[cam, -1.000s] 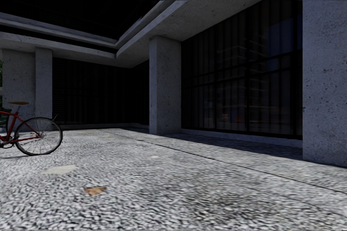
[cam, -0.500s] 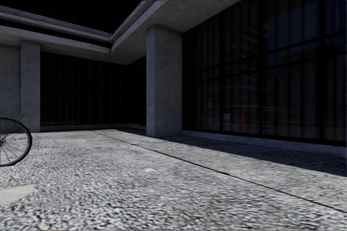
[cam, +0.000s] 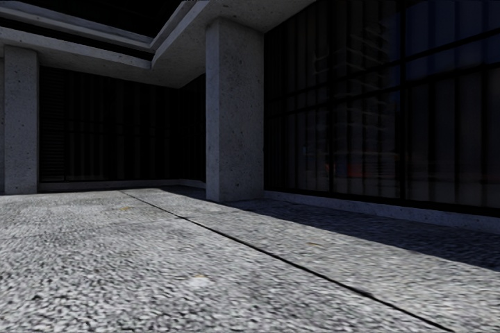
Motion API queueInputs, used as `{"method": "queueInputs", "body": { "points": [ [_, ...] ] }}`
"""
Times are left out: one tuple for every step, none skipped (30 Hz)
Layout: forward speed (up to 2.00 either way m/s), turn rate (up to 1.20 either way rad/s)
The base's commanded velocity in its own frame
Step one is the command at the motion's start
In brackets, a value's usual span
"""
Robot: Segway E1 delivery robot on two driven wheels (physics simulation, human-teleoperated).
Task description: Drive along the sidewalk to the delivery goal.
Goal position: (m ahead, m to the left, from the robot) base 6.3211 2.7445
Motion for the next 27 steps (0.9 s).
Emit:
{"method": "queueInputs", "body": {
  "points": [
    [1.70,0.00],
    [1.70,0.00],
    [1.70,0.00],
    [1.70,0.18],
    [1.70,0.37],
    [1.70,0.55],
    [1.70,0.68],
    [1.69,0.73],
    [1.69,0.74],
    [1.69,0.74],
    [1.69,0.74],
    [1.69,0.74],
    [1.69,0.74],
    [1.69,0.74],
    [1.68,0.74],
    [1.68,0.74],
    [1.68,0.74],
    [1.68,0.74],
    [1.68,0.74],
    [1.68,0.74],
    [1.68,0.74],
    [1.68,0.74],
    [1.68,0.74],
    [1.68,0.74],
    [1.68,0.74],
    [1.68,0.74],
    [1.68,0.74]
  ]
}}
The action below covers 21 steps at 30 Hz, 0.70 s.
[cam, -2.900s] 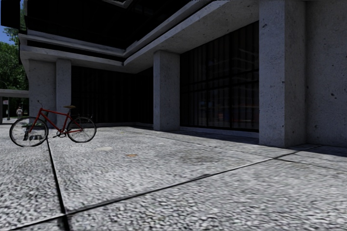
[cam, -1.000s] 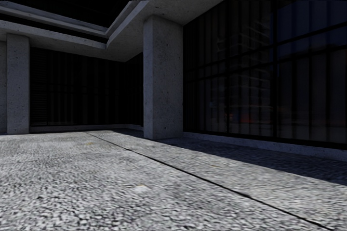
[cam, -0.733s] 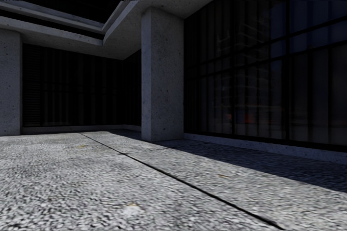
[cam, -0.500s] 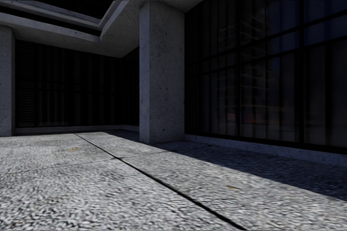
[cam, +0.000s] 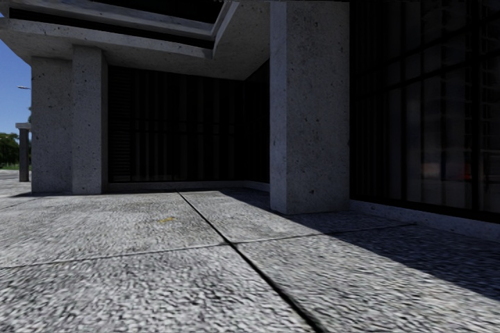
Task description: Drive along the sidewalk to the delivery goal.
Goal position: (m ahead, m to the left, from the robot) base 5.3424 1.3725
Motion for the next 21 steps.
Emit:
{"method": "queueInputs", "body": {
  "points": [
    [1.68,0.74],
    [1.68,0.74],
    [1.68,0.74],
    [1.68,0.73],
    [1.68,0.73],
    [1.68,0.28],
    [1.68,0.00],
    [1.68,0.00],
    [1.68,0.00],
    [1.68,0.00],
    [1.68,0.00],
    [1.68,0.00],
    [1.68,0.00],
    [1.68,0.00],
    [1.68,0.00],
    [1.68,0.00],
    [1.68,0.00],
    [1.68,0.00],
    [1.68,0.00],
    [1.68,0.00],
    [1.68,0.00]
  ]
}}
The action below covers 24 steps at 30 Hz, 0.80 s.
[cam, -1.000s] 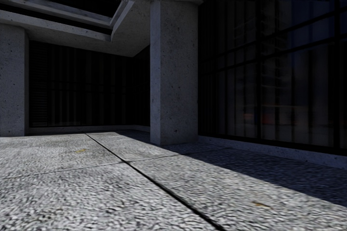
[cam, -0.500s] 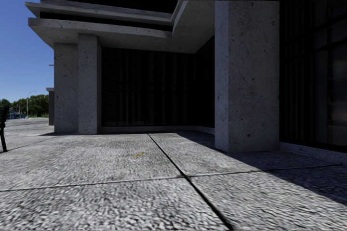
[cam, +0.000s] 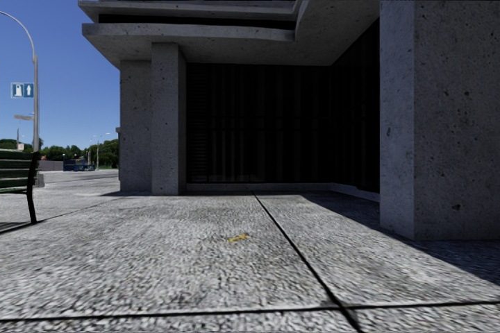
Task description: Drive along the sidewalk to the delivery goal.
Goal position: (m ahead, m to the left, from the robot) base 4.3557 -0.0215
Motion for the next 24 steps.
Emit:
{"method": "queueInputs", "body": {
  "points": [
    [1.68,0.00],
    [1.68,0.01],
    [1.68,0.15],
    [1.68,0.34],
    [1.68,0.34],
    [1.68,0.54],
    [1.68,0.73],
    [1.68,0.90],
    [1.68,1.02],
    [1.68,1.05],
    [1.68,1.05],
    [1.68,0.95],
    [1.68,0.47],
    [1.67,0.00],
    [1.67,0.00],
    [1.67,0.00],
    [1.67,0.00],
    [1.67,0.00],
    [1.67,0.00],
    [1.67,0.00],
    [1.67,0.00],
    [1.67,0.00],
    [1.67,0.00],
    [1.67,0.00]
  ]
}}
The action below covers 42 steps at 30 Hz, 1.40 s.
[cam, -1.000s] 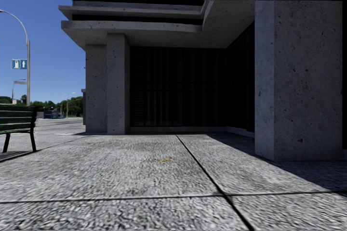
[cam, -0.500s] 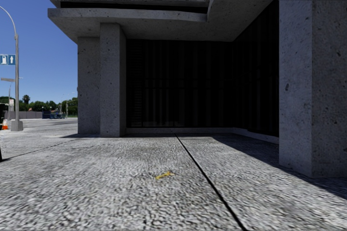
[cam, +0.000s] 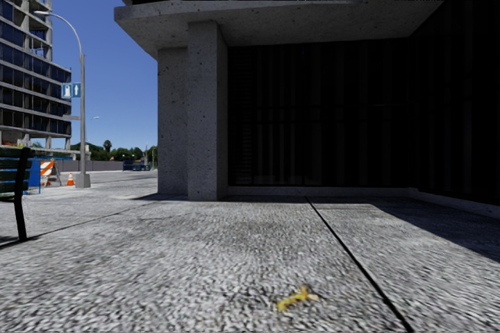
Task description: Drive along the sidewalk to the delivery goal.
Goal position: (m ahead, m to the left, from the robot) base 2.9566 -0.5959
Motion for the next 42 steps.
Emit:
{"method": "queueInputs", "body": {
  "points": [
    [1.67,0.00],
    [1.67,0.00],
    [1.67,0.00],
    [1.67,0.00],
    [1.67,0.00],
    [1.67,0.00],
    [1.67,0.00],
    [1.67,0.00],
    [1.67,0.00],
    [1.67,0.00],
    [1.67,0.00],
    [1.67,0.00],
    [1.67,0.00],
    [1.67,0.00],
    [1.67,0.00],
    [1.67,0.00],
    [1.66,0.00],
    [1.64,0.00],
    [1.56,0.00],
    [1.50,0.00],
    [1.48,0.00],
    [1.47,0.00],
    [1.47,0.00],
    [1.46,0.00],
    [1.46,-0.39],
    [1.45,-0.64],
    [1.44,-0.88],
    [1.43,-1.06],
    [1.43,-1.20],
    [1.42,-1.20],
    [1.41,-1.20],
    [1.41,-1.20],
    [1.41,-0.75],
    [1.41,-0.45],
    [1.41,-0.45],
    [1.40,-0.38],
    [1.40,-0.34],
    [1.40,-0.19],
    [1.39,-0.08],
    [1.39,-0.05],
    [1.39,-0.04],
    [1.39,-0.03]
  ]
}}
